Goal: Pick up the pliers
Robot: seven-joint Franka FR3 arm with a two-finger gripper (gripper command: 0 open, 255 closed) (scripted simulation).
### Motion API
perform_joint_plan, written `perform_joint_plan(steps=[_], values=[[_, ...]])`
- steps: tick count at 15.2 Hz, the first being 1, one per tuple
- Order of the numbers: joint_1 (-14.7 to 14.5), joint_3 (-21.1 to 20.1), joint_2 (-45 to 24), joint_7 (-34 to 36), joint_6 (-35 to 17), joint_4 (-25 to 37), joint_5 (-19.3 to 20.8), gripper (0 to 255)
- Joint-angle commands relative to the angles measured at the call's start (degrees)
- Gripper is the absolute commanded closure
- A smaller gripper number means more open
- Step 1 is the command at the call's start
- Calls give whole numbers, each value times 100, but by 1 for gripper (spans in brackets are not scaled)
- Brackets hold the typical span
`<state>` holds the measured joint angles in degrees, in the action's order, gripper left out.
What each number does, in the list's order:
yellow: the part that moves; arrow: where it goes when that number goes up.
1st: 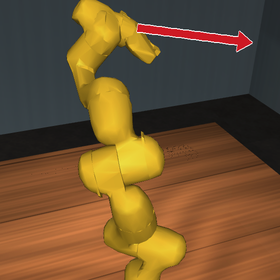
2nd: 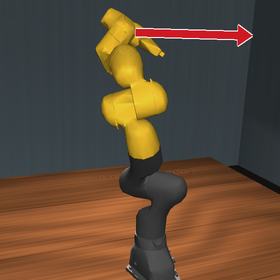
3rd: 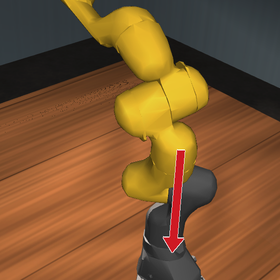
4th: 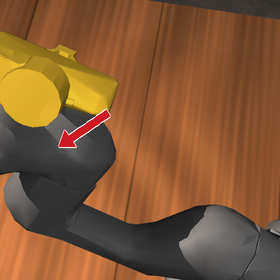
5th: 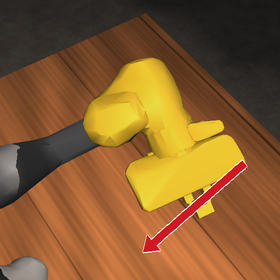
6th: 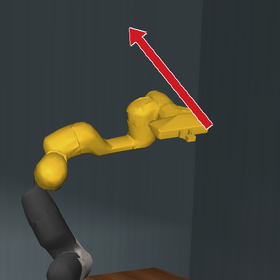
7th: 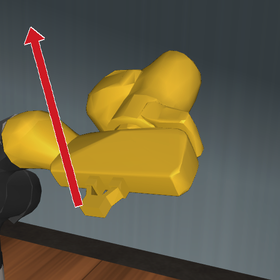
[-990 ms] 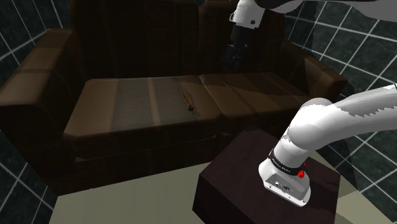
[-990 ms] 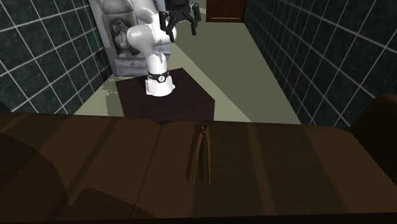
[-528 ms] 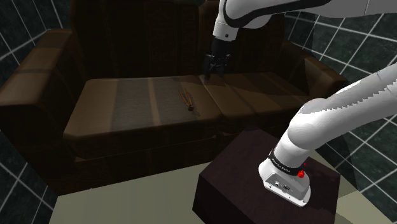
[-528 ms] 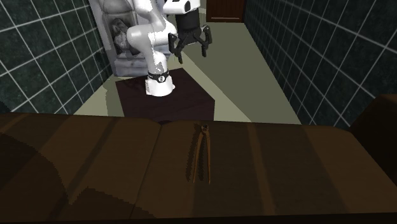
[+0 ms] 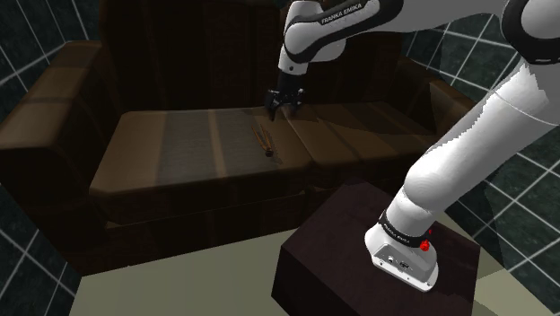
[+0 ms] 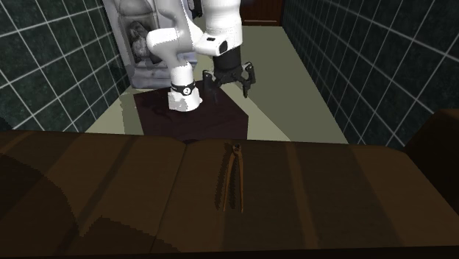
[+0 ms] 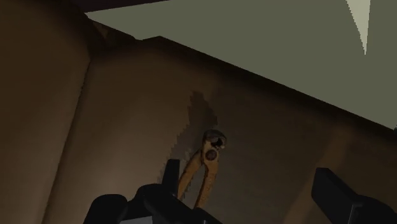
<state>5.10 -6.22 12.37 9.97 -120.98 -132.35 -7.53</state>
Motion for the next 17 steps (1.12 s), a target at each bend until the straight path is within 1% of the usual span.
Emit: perform_joint_plan(steps=[1,7,13,14,17], values=[[51,-22,-460,232,-284,181,55,0],[149,32,-1759,893,-840,914,257,0],[178,212,-3031,1481,-1162,1845,406,0],[179,230,-3130,1523,-1177,1926,412,0],[174,233,-3273,1513,-1369,1878,412,0]])
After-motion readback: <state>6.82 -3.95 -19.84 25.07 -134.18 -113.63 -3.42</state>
